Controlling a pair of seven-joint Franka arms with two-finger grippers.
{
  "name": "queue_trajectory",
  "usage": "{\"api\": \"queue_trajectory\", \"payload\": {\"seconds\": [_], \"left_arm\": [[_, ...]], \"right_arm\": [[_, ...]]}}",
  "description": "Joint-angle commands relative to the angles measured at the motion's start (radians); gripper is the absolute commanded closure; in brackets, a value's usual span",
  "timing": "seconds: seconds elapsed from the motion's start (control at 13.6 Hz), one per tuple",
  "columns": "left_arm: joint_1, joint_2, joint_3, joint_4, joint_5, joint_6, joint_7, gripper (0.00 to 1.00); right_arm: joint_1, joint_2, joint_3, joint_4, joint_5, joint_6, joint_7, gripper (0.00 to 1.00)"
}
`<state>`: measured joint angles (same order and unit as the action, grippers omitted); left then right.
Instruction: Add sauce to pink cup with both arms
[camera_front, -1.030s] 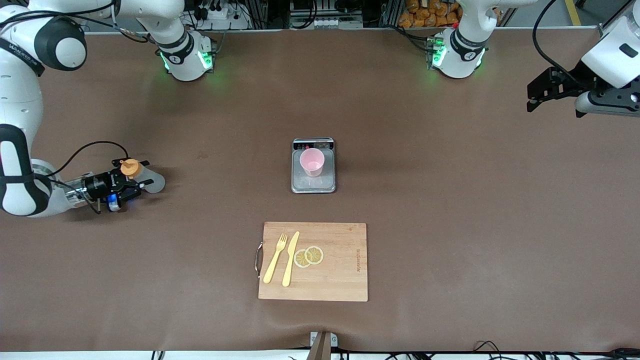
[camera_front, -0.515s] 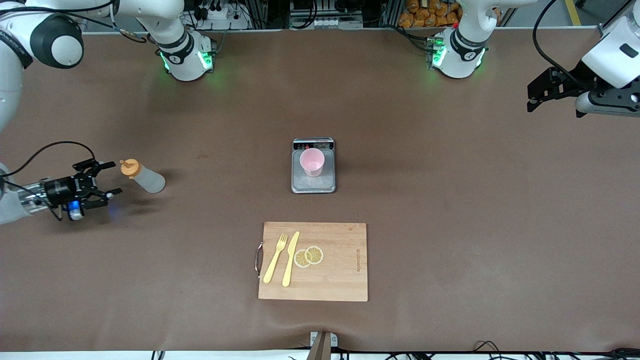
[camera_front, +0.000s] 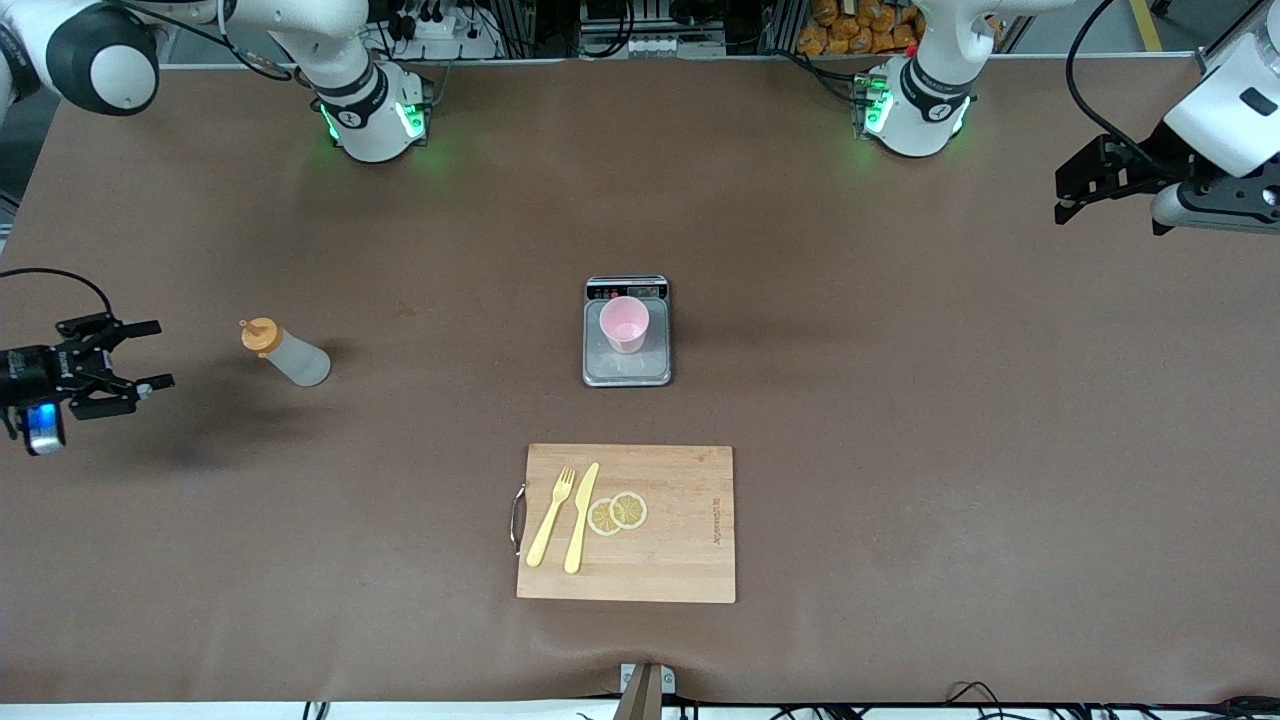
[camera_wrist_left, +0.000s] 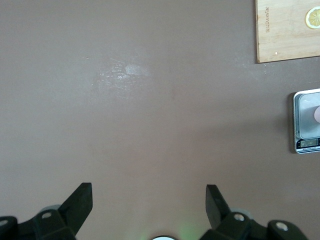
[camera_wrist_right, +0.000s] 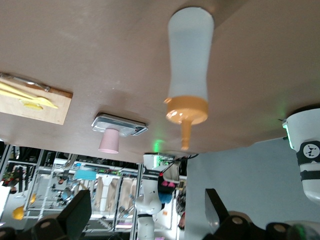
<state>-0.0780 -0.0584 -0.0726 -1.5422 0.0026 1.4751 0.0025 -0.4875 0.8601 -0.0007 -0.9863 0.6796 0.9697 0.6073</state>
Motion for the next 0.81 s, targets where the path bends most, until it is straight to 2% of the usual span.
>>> {"api": "queue_trajectory", "payload": {"seconds": [0.0,0.29,0.44,0.74], "left_arm": [[0.006,0.000,-0.001,0.011,0.007,-0.009,0.022,0.00],[0.011,0.000,-0.001,0.011,0.008,-0.009,0.022,0.00],[0.011,0.000,-0.001,0.011,0.008,-0.009,0.022,0.00],[0.011,0.000,-0.001,0.013,0.008,-0.009,0.024,0.00]], "right_arm": [[0.053,-0.056,0.004,0.012,-0.035,-0.005,0.014,0.00],[0.173,-0.153,0.002,0.012,-0.185,0.004,0.012,0.00],[0.239,-0.203,0.002,0.012,-0.297,0.014,-0.006,0.00],[0.332,-0.314,0.002,0.005,-0.492,0.042,-0.274,0.00]]}}
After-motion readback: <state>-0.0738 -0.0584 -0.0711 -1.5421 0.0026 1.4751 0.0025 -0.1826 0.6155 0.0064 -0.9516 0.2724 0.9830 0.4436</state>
